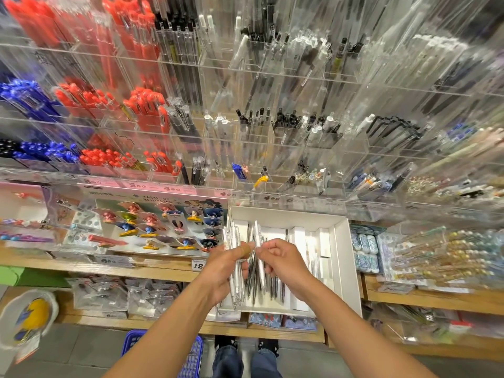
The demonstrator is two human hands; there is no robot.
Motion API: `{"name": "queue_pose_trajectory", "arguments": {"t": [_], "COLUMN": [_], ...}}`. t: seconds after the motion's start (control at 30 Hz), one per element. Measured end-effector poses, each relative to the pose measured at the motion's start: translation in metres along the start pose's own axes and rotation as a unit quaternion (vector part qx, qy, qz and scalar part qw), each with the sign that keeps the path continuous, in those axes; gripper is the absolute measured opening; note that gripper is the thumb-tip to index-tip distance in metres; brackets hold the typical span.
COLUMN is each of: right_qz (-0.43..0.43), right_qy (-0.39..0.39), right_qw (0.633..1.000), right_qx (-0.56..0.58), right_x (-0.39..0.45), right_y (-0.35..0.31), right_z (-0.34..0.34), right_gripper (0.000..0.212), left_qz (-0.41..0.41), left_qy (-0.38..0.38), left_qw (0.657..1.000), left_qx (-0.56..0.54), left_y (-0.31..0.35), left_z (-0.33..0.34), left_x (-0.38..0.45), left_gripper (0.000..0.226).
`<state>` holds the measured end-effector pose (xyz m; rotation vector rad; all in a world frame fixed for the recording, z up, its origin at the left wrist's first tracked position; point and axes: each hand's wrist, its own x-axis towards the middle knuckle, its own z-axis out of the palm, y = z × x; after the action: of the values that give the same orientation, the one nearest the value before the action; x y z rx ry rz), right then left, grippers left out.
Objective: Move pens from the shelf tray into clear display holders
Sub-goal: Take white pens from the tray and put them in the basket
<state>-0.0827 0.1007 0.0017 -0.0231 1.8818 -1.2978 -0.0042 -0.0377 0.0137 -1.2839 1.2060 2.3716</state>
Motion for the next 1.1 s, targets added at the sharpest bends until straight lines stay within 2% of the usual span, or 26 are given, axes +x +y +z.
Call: {"name": "queue_pose_trajectory", "arguments": {"t": [0.1,0.2,0.23,0.33,0.37,0.4,0.47,0.53,0.6,0.67,0.9,1.0,1.1], "right_qz": [-0.033,-0.055,-0.058,-0.052,-0.046,-0.036,0.003,0.070,0.134,0.170,0.183,0.172,0.120], "right_qy": [-0.025,-0.015,-0.014,-0.054,-0.065,-0.058,0.021,0.100,0.106,0.096,0.119,0.148,0.168], "right_qw": [0.999,0.998,0.998,0.997,0.997,0.997,0.990,0.942,0.883,0.853,0.837,0.848,0.860], "right_qx": [0.003,-0.012,-0.011,-0.005,-0.012,-0.033,-0.143,-0.311,-0.438,-0.485,-0.502,-0.479,-0.467], "right_x": [-0.019,-0.029,-0.032,-0.038,-0.039,-0.038,-0.026,-0.011,-0.002,0.004,0.022,0.016,0.009], "right_y": [-0.008,-0.008,-0.007,-0.002,0.000,0.004,0.017,0.032,0.048,0.060,0.072,0.070,0.056], "right_z": [0.006,0.011,0.010,-0.006,-0.014,-0.023,-0.044,-0.064,-0.076,-0.075,-0.059,-0.062,-0.068], "right_gripper": [0.017,0.017,0.017,0.015,0.012,0.011,0.014,0.021,0.018,0.020,0.017,0.013,0.020], "left_qz": [0.000,-0.010,-0.013,-0.026,-0.026,-0.025,-0.029,-0.032,-0.035,-0.036,-0.039,-0.039,-0.036], "left_qy": [-0.036,-0.051,-0.056,-0.083,-0.079,-0.069,-0.053,-0.060,-0.079,-0.086,-0.074,-0.069,-0.069], "left_qw": [0.999,0.999,0.998,0.996,0.997,0.997,0.998,0.997,0.994,0.994,0.994,0.994,0.994], "left_qx": [-0.004,-0.010,-0.007,-0.003,-0.004,-0.009,-0.029,-0.048,-0.060,-0.064,-0.069,-0.073,-0.078], "left_y": [-0.001,-0.004,-0.004,-0.008,-0.009,-0.011,-0.013,-0.013,-0.014,-0.013,-0.017,-0.017,-0.016], "left_z": [0.005,0.007,0.008,0.008,0.008,0.008,0.008,0.007,0.007,0.007,-0.001,-0.002,-0.002], "left_x": [-0.004,-0.005,-0.005,-0.005,-0.005,-0.005,-0.005,-0.007,-0.008,-0.009,-0.010,-0.010,-0.011], "left_gripper": [0.062,0.074,0.067,0.026,0.018,0.014,0.015,0.018,0.018,0.016,0.021,0.020,0.020]}}
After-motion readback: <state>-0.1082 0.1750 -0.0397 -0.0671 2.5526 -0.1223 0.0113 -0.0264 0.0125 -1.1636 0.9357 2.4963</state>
